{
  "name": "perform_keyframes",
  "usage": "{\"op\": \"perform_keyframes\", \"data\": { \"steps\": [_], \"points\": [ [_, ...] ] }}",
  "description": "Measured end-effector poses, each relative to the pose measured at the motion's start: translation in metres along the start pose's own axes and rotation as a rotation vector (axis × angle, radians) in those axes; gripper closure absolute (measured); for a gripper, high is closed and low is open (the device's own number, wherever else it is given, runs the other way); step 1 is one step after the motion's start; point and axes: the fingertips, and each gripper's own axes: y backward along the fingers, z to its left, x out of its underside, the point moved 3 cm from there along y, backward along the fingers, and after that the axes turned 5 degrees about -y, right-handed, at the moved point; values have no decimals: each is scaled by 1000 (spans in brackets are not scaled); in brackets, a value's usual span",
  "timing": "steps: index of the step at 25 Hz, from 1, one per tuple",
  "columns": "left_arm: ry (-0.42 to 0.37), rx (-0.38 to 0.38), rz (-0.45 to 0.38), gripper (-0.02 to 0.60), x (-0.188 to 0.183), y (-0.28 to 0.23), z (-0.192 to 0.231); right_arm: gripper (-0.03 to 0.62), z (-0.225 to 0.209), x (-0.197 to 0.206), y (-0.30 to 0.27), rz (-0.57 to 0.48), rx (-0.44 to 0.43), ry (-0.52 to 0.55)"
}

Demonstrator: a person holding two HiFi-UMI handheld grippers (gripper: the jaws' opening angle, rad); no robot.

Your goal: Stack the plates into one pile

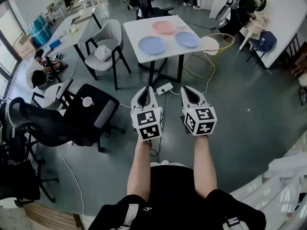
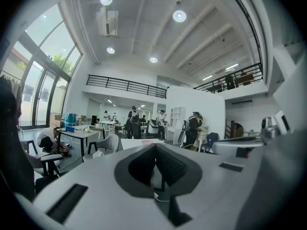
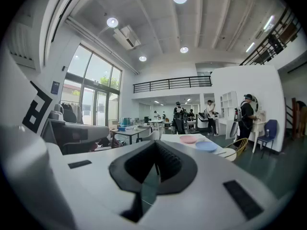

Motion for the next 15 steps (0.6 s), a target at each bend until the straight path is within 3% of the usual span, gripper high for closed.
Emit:
{"op": "perform_keyframes", "data": {
  "steps": [7, 15],
  "points": [
    [-10, 4, 13, 566, 4, 1, -8, 588, -3, 7, 1, 12, -11, -3],
    [-20, -4, 43, 566, 9, 1, -8, 586, -23, 21, 0, 58, 27, -112]
  ]
}}
